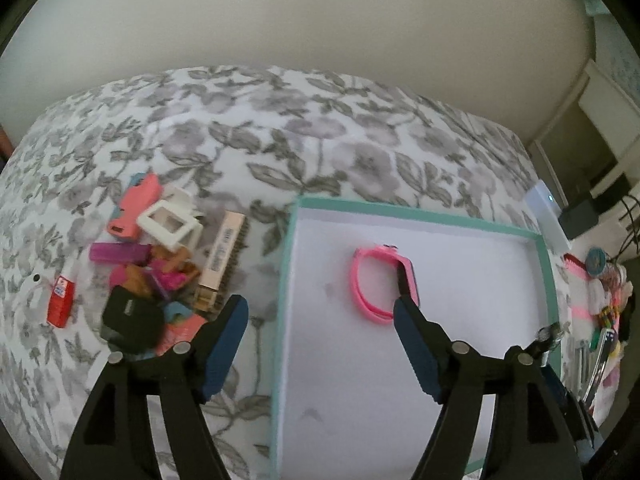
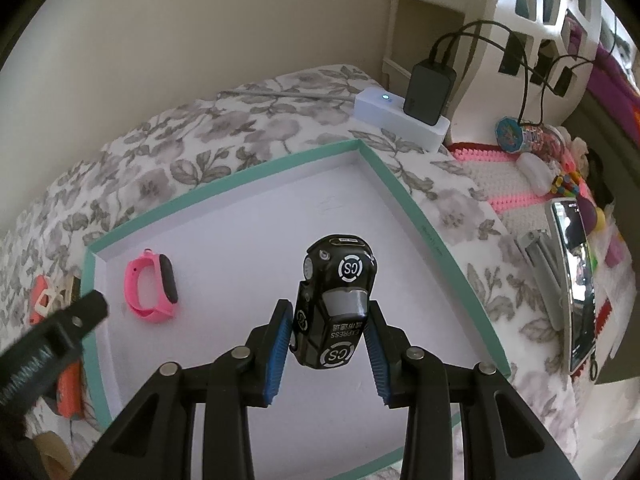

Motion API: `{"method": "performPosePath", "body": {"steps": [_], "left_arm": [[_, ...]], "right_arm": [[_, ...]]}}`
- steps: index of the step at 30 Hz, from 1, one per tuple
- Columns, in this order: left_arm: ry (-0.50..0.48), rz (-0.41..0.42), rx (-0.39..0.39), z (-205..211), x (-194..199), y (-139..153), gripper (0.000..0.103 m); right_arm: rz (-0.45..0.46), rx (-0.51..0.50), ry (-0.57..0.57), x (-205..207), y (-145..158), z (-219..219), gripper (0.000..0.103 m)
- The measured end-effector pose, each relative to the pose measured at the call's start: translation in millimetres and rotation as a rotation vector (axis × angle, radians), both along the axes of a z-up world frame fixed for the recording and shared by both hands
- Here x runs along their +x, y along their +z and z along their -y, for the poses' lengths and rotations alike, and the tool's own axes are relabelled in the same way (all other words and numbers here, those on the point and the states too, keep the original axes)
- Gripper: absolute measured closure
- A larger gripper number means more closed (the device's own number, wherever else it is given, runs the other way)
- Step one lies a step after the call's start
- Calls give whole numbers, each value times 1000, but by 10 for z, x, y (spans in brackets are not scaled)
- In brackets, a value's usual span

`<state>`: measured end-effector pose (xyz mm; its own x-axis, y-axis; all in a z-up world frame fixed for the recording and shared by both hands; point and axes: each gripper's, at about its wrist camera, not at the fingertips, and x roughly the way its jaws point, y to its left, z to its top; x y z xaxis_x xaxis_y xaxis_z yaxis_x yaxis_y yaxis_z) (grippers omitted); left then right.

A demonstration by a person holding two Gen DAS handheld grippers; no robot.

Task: Organize rigid objects
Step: 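Carry the pink watch and black car into the white tray and release both, then grasp the black USB charger with the right tool while the left tool grasps the white earbud case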

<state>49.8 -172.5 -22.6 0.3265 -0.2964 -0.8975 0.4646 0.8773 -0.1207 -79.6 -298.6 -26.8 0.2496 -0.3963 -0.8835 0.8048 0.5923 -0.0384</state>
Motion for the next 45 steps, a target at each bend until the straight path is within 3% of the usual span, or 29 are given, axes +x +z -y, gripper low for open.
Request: {"method": "performPosePath", "body": {"steps": [2, 9, 12, 24, 26, 37, 45], "left_arm": [[18, 9, 5, -46, 23, 12, 17], [110, 26, 18, -284, 186, 25, 16], [159, 34, 29, -437, 286, 41, 7], [340, 41, 41, -1072, 657, 146, 7], [357, 46, 46, -1154, 705, 165, 7], [389, 66, 157, -1586, 909, 294, 7], [392, 76, 171, -1931, 1014, 426, 7]], "right_arm": [[-8, -12, 9, 11, -1, -19, 56], [-35, -40, 34, 42, -20, -85, 47], [-39, -49, 48, 63, -31, -117, 39], [17, -8, 94, 127, -67, -244, 12], [28, -6, 105, 142, -66, -277, 1], [96, 24, 221, 342, 8, -580, 0], [155, 30, 299, 531, 216, -848, 0]]}}
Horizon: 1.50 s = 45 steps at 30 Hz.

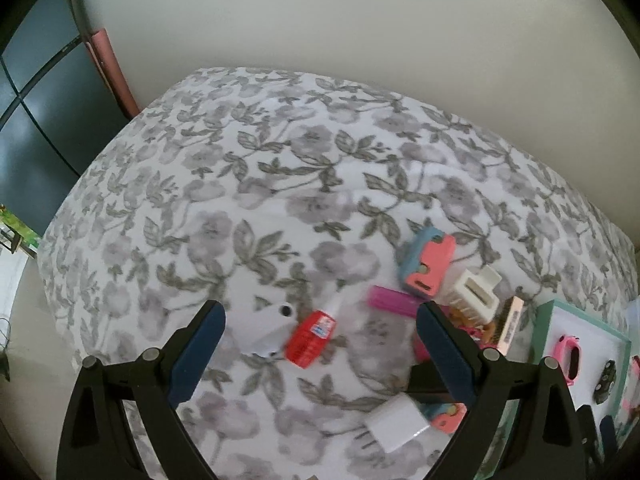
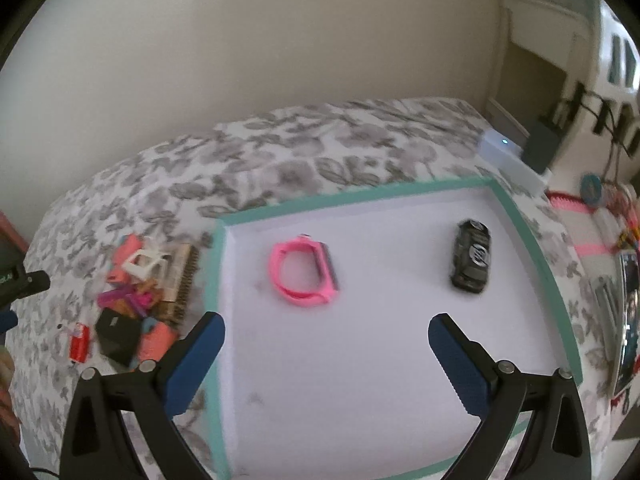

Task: Organize rigid objects
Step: 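Grasp the black USB charger with the right tool while the left tool grasps the white earbud case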

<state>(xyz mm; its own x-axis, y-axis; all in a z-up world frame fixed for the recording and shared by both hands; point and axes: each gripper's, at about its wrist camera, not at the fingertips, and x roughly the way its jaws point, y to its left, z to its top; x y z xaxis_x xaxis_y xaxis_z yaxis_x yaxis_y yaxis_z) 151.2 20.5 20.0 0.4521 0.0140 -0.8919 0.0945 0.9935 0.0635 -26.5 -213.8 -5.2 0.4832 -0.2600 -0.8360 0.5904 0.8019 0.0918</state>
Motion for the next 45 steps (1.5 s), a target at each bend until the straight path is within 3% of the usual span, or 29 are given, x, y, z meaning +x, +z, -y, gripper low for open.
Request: {"method": "performPosePath", "body": {"steps": [7, 16, 25, 32, 34, 37, 45], "left_arm": [[34, -36, -11, -312, 93, -76, 7], [154, -88, -51, -790, 241, -249, 7], [162, -163, -79, -800, 347, -541, 7], [134, -200, -95, -749, 386, -665, 7], [125, -206, -88, -732, 398, -707, 7], [134, -224, -91, -741, 415, -780, 18], [119, -237, -133, -734, 444, -826, 26]], "right_arm": [[14, 54, 106, 305, 60, -372, 0], [-37, 111, 244, 709, -116, -854, 0], [-45, 204, 260, 964, -297, -1007, 1], [-60, 249, 252, 1078, -397, -1053, 22], [-55, 272, 242, 1095, -408, -1055, 23], [-46, 310, 235, 1110, -432, -1058, 28], [-45, 323, 226, 1150, -450, -1097, 45]]}}
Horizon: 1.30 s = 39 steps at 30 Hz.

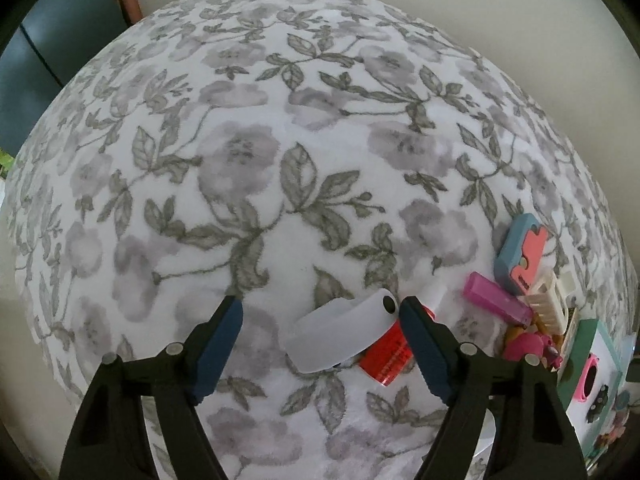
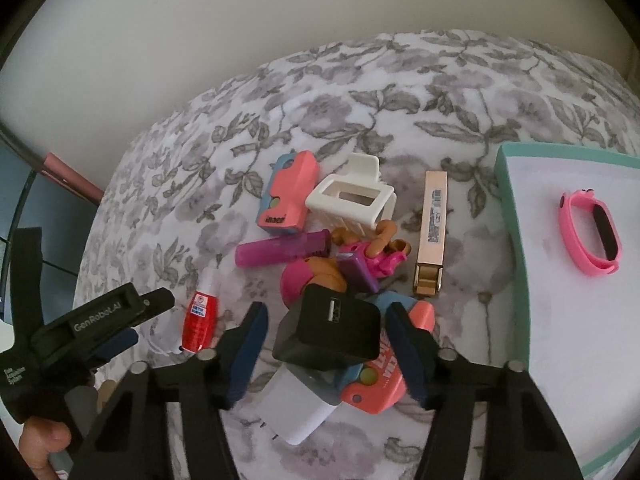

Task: Organize rigid objects
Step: 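Grasp the black USB charger with the right tool while the left tool grasps the white earbud case, then carry the charger and earbud case into the tray and release both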

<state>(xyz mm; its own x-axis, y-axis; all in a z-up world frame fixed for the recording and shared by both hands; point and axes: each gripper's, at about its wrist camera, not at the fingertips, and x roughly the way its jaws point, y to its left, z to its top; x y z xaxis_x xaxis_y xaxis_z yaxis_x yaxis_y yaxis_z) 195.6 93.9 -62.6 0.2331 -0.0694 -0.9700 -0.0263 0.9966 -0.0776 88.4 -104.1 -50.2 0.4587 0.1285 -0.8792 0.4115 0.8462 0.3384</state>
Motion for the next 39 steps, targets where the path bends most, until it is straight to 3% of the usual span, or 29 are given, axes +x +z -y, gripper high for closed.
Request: {"method": "performPosePath", "body": {"steps": [2, 6, 8, 10, 26, 32, 39], "left_arm": [[-6, -11, -25, 15, 5, -18, 44], [-23, -23, -17, 77, 2, -58, 54], [-22, -29, -25, 105, -14, -80, 71], [-19, -30, -11, 94, -29, -89, 82], [14, 48, -48, -90, -103, 253, 84], [17, 124, -41, -30, -166, 548, 84], [-17, 195, -34, 124, -249, 818, 84]], "right_arm": [[-1, -2, -7, -3, -1, 4, 51], [4, 25, -27, -30, -13, 53, 53], [5, 30, -33, -37, -13, 57, 53], [5, 32, -35, -41, -14, 57, 53], [18, 112, -71, -119, -7, 131, 53], [66, 138, -100, -211, 147, 214, 53], [100, 98, -154, -381, 386, 371, 53]]}}
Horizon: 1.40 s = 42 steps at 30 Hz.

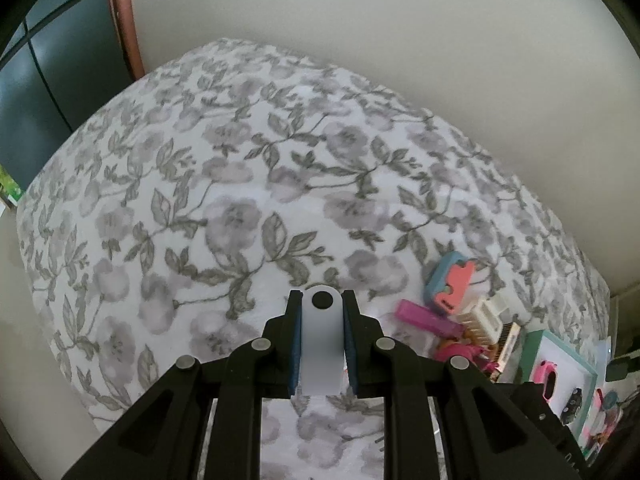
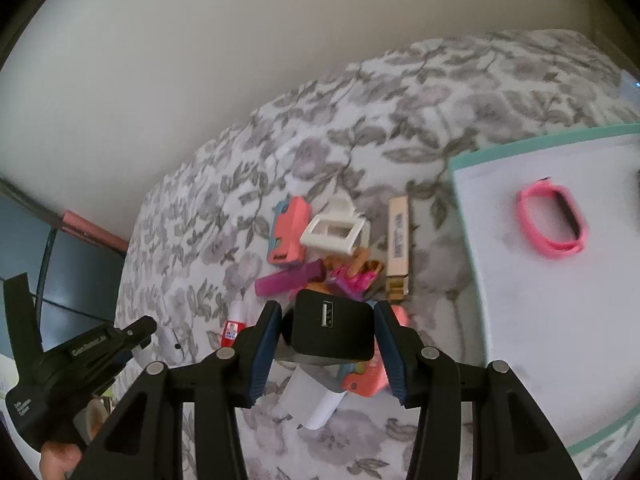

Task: Organize rigid objects
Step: 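Carry the charger and earbud case into the tray and release both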

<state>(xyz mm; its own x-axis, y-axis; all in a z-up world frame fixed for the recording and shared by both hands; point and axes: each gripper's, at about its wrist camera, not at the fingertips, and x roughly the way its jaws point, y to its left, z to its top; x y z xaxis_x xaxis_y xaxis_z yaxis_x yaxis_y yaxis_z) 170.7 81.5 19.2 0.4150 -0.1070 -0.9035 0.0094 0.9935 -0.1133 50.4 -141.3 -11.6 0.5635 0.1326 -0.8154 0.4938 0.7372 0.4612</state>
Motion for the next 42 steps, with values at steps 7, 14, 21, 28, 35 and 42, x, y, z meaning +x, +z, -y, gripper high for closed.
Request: {"method": "performPosePath", "body": {"steps": [7, 14, 21, 28, 35, 42], "left_arm": [[-60, 42, 12, 323, -167, 159, 84], [-215, 56, 27, 972, -439, 218, 84], [-391, 75, 67, 1739, -842, 222, 84], [-495, 50, 106, 2237, -1156, 91, 84], [-548, 27, 120, 2560, -1345, -35, 84], [-595, -3, 160, 2782, -1435, -282, 84]], "right_arm": [[-25, -53, -100, -245, 129, 333, 53], [-68, -109, -218, -552, 153, 814, 53], [-124, -185, -332, -901, 194, 1283, 53], [-170, -193, -475, -1293, 188, 1677, 53], [-227, -236, -597, -1645, 205, 1938, 53], [-277, -238, -656, -1796, 114, 2085, 53]]}}
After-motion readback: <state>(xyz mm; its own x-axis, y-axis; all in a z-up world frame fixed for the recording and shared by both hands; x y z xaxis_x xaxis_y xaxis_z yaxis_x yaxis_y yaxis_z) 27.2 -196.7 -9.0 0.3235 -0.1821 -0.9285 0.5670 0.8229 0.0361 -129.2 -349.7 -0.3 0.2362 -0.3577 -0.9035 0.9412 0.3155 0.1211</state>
